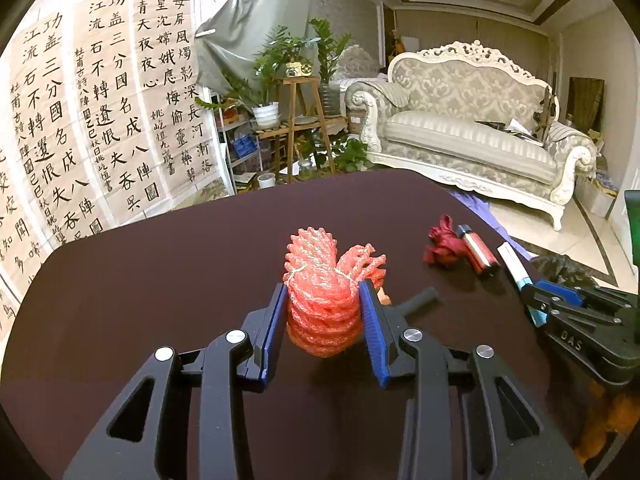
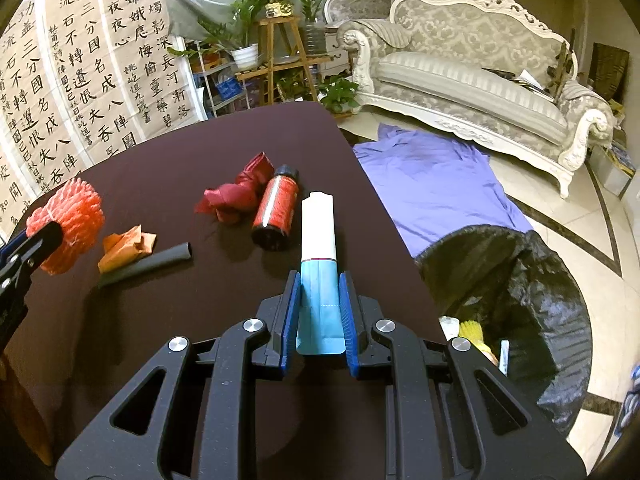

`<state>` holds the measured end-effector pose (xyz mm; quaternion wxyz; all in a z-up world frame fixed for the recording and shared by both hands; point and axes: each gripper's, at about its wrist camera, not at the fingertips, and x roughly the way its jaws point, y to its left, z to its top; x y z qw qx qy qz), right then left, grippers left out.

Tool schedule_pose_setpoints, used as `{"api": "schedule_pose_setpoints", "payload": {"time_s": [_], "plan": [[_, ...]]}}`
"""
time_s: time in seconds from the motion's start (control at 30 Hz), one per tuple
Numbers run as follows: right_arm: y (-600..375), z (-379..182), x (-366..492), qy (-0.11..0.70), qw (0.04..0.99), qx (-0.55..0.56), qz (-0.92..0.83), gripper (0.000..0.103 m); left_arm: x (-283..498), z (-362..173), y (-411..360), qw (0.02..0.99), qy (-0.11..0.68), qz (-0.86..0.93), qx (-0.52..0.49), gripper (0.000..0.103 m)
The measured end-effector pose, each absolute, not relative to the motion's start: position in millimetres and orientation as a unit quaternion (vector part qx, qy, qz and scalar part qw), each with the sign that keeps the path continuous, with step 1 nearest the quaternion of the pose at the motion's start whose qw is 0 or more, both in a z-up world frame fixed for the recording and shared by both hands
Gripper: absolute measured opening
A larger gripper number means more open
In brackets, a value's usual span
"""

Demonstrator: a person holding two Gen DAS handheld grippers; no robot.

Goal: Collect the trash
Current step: 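Carry the foam net and tube over the trash bin and open both tools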

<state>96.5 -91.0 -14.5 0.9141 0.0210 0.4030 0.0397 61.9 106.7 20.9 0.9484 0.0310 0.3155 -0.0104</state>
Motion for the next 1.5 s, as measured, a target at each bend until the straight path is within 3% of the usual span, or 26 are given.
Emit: {"api": "schedule_pose_setpoints", "payload": {"time_s": [0.77, 1.5], "plan": [[-201, 8, 18, 0.347, 0.935, 0.039, -0.058, 0.02, 19, 26, 1, 0.95, 0.295, -0.104, 0.02, 0.037], [-274, -8, 22, 0.338, 0.933, 0.079, -0.095, 0.02, 44, 13, -109, 0.94, 0.291, -0.165, 0.071, 0.037]]}}
